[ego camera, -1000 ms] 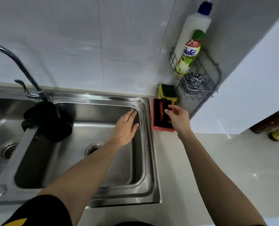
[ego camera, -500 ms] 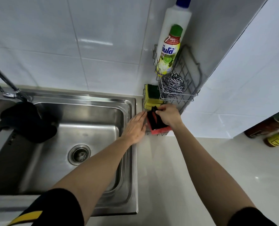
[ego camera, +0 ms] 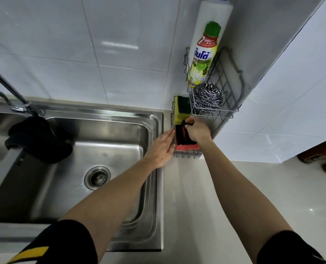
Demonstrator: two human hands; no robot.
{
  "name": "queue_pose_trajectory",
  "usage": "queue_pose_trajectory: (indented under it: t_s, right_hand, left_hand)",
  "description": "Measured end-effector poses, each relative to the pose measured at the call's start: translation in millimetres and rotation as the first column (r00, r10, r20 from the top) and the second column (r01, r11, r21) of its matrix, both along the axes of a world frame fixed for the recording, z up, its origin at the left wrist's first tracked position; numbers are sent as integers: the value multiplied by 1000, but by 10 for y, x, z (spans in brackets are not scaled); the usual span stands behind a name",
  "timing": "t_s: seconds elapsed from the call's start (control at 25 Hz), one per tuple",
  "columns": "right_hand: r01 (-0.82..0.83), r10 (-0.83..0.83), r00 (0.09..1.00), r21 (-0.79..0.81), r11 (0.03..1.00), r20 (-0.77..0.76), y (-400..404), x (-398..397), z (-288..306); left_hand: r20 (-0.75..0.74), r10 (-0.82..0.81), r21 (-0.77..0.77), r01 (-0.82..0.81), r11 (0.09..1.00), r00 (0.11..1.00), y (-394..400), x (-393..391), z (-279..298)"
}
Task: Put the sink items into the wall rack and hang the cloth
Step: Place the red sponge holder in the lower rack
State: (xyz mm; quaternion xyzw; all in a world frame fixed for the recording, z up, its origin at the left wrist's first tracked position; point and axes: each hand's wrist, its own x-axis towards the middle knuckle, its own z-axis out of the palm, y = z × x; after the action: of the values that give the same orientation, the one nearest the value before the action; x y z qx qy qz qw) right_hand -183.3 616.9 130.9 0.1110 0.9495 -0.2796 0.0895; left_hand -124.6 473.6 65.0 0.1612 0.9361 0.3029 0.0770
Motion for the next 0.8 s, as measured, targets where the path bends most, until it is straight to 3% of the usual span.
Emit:
queue_pose_trajectory:
  t_s: [0.2,0.4,0.8]
  right_hand:
    - [63,-73,991,-84,994,-112,-38,138,-149]
    - [92,-106,989,-136,986,-101,-6,261,-300]
    - [72,-73,987,-11,997,-145,-2,322,-366]
  left_hand:
    - [-2,-16,19,16,1000,1000,-8,3,-4]
    - [-8,-8,-2,8,1000,1000,0,-4,-25]
    - [-14,15,-36,-15,999,1000,21,6,-19]
